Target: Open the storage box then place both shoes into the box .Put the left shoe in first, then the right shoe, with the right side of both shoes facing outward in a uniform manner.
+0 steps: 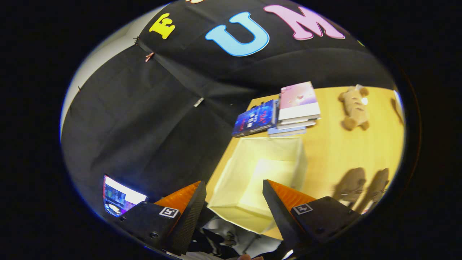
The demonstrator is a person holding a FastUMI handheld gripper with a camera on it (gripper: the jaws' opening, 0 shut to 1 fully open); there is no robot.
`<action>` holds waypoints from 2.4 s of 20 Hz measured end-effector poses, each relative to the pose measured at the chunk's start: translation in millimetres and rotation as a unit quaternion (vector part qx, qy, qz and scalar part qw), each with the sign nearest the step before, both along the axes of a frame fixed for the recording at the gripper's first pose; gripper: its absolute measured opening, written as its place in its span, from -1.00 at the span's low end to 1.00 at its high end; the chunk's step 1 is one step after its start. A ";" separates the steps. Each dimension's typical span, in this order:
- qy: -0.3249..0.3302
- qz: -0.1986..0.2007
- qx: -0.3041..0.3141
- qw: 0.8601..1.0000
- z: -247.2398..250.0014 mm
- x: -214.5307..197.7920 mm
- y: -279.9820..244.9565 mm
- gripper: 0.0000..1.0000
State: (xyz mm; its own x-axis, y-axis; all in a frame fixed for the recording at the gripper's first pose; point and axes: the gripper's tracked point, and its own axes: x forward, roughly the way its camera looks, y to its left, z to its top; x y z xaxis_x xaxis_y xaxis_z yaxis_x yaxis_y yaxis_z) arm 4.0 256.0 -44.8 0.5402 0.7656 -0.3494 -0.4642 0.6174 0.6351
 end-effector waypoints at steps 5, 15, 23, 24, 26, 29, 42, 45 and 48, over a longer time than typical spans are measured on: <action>-0.024 -0.066 -0.128 0.989 -46.1 -12.1 -87.0 0.96; 0.069 -0.150 -0.254 0.953 -196.0 -16.6 -167.1 0.94; 0.114 -0.191 -0.270 0.937 -266.5 24.1 -163.1 0.62; 0.118 -0.196 -0.271 0.935 -272.7 28.9 -163.7 0.46; 0.131 -0.209 -0.276 0.929 -284.3 33.3 -166.5 0.06; 0.165 -0.224 -0.256 0.926 -294.2 30.1 -167.7 -0.67; 0.144 -0.215 -0.203 0.944 -233.7 16.4 -167.0 -0.89; 0.123 -0.217 -0.195 0.949 -204.9 16.8 -167.1 -0.89; 0.097 -0.213 -0.173 0.957 -164.4 20.5 -155.7 -0.89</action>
State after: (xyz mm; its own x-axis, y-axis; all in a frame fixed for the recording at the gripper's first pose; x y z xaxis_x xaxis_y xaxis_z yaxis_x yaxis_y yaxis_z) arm 24.5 100.4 -209.1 0.6761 0.3102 -0.6683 -0.0169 0.9133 0.4069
